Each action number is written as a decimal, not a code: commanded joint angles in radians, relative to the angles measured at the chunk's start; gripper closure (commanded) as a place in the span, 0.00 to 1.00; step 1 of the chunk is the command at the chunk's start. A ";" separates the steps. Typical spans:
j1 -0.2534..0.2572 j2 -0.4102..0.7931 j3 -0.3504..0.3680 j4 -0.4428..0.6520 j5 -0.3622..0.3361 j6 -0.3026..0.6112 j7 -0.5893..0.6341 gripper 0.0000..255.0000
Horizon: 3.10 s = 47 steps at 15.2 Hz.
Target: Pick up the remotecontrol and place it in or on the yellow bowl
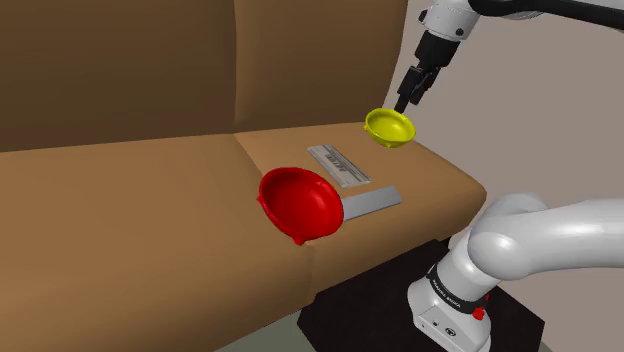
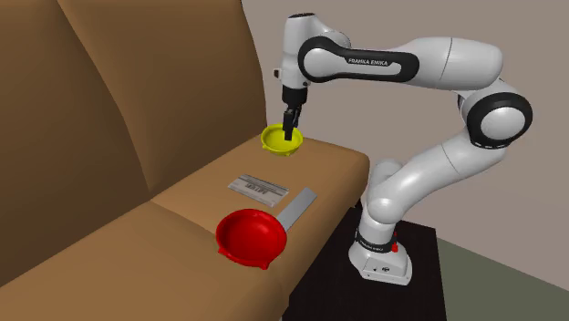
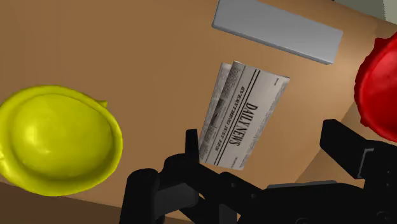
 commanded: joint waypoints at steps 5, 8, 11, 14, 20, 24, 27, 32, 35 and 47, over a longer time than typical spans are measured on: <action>-0.121 -0.189 0.080 -0.215 0.069 0.080 0.341 0.00; -0.201 -0.336 0.170 -0.360 0.148 0.120 0.605 0.00; -0.257 -0.478 0.293 -0.483 0.256 0.141 0.885 0.00; -0.286 -0.593 0.453 -0.571 0.393 0.151 1.185 0.00; -0.338 -0.660 0.853 -0.614 0.714 0.191 1.816 0.00; -0.360 -0.638 0.949 -0.620 0.793 0.231 1.920 0.00; -0.357 -0.615 0.991 -0.645 0.832 0.277 1.914 0.00; -0.358 -0.590 1.029 -0.664 0.869 0.318 1.908 0.00; -0.358 -0.590 1.029 -0.664 0.869 0.318 1.908 0.00; -0.358 -0.590 1.029 -0.664 0.869 0.318 1.907 1.00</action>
